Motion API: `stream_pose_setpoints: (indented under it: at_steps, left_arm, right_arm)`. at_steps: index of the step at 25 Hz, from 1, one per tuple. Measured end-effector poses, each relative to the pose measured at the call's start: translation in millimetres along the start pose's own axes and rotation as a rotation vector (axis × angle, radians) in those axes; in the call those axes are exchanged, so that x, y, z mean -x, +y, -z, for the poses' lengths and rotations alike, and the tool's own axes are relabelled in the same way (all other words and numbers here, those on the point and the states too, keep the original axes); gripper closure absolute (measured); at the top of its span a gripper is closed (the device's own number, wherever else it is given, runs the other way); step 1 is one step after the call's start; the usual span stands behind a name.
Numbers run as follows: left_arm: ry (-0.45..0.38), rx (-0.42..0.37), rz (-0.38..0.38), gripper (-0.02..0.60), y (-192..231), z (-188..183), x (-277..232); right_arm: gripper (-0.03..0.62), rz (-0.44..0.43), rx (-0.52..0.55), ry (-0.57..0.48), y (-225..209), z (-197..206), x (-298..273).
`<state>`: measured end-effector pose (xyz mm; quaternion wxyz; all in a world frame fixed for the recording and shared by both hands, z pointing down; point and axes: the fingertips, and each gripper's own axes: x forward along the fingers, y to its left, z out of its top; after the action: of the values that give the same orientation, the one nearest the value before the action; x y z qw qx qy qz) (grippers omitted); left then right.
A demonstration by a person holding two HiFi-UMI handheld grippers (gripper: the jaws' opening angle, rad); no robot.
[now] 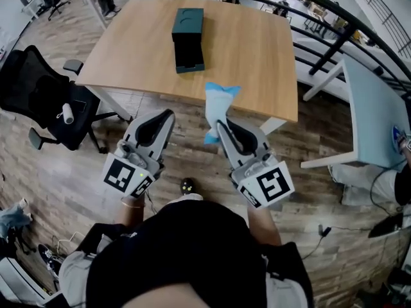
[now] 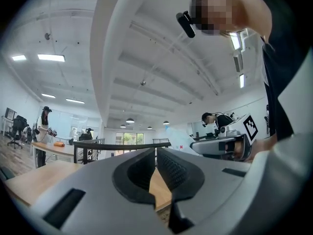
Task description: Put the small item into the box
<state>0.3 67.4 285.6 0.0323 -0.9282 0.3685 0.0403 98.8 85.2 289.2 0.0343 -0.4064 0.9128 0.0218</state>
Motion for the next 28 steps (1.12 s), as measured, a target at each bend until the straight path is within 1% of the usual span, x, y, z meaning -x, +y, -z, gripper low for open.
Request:
stream_pose_setpoints:
  at_steps: [6,8,11,15,21,25,28]
  left_arm:
    - [-0.012,0.026,0.006,0.560,42.9,2.2,5.0]
    - [-0.013,0.023,0.007,0.560,55.6,1.7,8.1]
    - [-0.023,0.015,0.000,0.560,76.0,1.5,14.8]
    - [-0.030,0.012,-0.020,0.560,98.2,2.0,23.7]
    - [-0.022,0.032,-0.028,0.560,108.8,9.4,31.2]
    - [-0.020,0.049,-0.070,0.560,117.5,12.2,37.8]
    - [-0.012,0.033,-0.105,0.560,126.3,14.7,42.6]
  right_arm:
    - [0.560,0.025,0.030,0.025,0.2,-0.6,-37.4]
    - [0.560,0.037,0.031,0.023,0.6,-2.9,-48.6]
    - [0.560,0.029,0.059,0.038,4.6,1.6,-64.8]
    - [0.560,0.041,0.045,0.009,11.2,-4.1,-86.1]
    - [0.560,-0.002,0.064,0.047,17.3,5.7,-101.0]
    - [0.560,-0.029,0.065,0.052,17.8,7.3,-108.6]
    - [0.560,-0.041,0.049,0.035,13.4,8.3,-118.4]
